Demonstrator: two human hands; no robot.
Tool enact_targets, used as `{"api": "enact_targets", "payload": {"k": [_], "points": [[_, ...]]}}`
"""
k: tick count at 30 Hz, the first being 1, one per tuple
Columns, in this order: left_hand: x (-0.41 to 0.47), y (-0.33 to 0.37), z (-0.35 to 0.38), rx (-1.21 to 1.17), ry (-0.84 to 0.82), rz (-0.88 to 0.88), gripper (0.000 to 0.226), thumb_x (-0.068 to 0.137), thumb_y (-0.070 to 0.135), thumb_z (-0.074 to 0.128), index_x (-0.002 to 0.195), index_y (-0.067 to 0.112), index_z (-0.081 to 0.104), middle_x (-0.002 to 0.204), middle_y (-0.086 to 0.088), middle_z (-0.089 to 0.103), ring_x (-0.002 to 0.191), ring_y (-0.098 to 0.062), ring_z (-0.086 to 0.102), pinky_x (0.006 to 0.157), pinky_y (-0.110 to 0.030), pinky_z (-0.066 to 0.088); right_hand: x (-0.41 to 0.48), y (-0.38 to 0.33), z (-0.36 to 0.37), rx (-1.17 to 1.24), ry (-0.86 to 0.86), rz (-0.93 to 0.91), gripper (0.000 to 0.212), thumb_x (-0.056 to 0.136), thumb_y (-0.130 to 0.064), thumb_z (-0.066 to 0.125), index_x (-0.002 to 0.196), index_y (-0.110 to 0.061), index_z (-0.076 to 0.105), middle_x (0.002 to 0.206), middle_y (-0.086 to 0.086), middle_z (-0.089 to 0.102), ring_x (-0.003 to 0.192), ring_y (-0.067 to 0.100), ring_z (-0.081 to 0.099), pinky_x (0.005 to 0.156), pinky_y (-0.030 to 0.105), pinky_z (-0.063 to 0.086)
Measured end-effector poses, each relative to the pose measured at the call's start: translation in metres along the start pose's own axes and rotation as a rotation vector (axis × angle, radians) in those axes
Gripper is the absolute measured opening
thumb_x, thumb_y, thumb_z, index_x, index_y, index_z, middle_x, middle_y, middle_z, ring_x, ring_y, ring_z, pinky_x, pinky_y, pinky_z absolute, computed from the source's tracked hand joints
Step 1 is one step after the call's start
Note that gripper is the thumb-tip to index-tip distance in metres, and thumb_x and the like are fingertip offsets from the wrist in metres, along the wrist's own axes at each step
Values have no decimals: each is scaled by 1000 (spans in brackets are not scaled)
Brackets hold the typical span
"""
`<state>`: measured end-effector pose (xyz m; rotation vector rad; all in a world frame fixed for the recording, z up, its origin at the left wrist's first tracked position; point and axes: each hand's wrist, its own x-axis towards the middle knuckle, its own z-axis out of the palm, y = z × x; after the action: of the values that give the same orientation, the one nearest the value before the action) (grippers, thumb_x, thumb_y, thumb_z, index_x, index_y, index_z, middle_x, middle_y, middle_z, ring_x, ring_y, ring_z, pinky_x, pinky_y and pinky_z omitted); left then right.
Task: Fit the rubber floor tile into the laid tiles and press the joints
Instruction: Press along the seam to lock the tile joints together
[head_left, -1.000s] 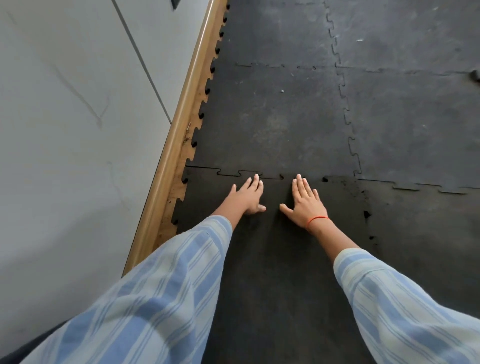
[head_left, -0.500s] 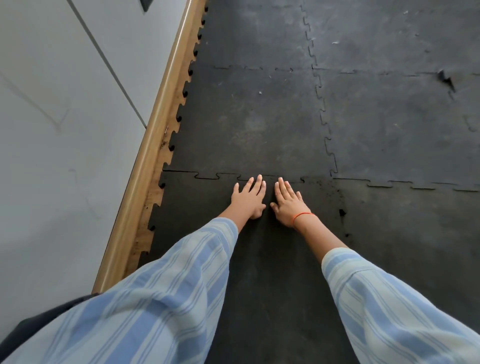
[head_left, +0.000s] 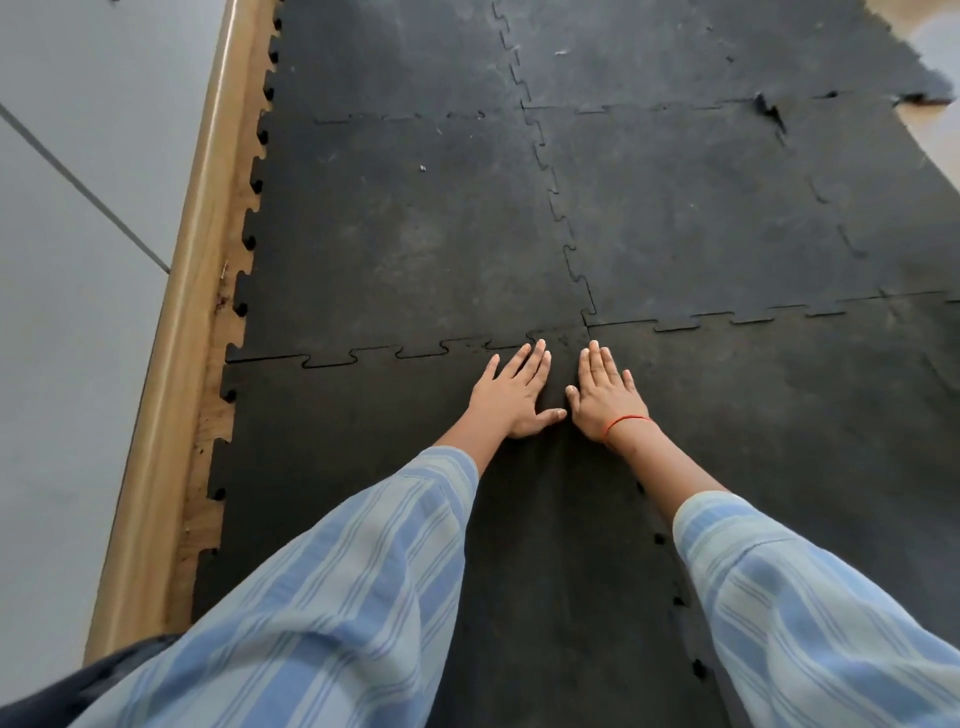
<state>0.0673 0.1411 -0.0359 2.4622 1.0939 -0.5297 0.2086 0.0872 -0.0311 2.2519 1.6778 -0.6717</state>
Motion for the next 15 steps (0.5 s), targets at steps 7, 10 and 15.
{"api": "enact_targets", "payload": {"k": [7, 10, 15], "points": [[5, 7, -1, -14, -24, -45, 87, 95, 63, 27, 154, 16, -16, 160, 2, -27, 149, -15, -20, 119, -48, -8, 2, 3, 4, 39, -19, 0, 61, 103, -36, 16, 150, -12, -14, 158, 2, -23, 147, 17, -18, 120, 42, -3], [5, 9, -5, -20, -43, -52, 87, 96, 63, 26, 153, 16, -17, 160, 2, -27, 149, -16, -20, 119, -48, -8, 4, 1, 3, 98, -14, -7, 61, 103, -35, 18, 150, -11, -13, 159, 3, -22, 147, 18, -17, 120, 43, -3], [5, 13, -7, -43, -67, -91, 89, 94, 67, 27, 153, 17, -17, 159, 4, -28, 149, -15, -19, 120, -50, -5, -31, 17, 30, 298, 164, 50, 60, 103, -30, 25, 152, -6, -1, 161, 9, -9, 149, 20, -8, 120, 38, -2]]}}
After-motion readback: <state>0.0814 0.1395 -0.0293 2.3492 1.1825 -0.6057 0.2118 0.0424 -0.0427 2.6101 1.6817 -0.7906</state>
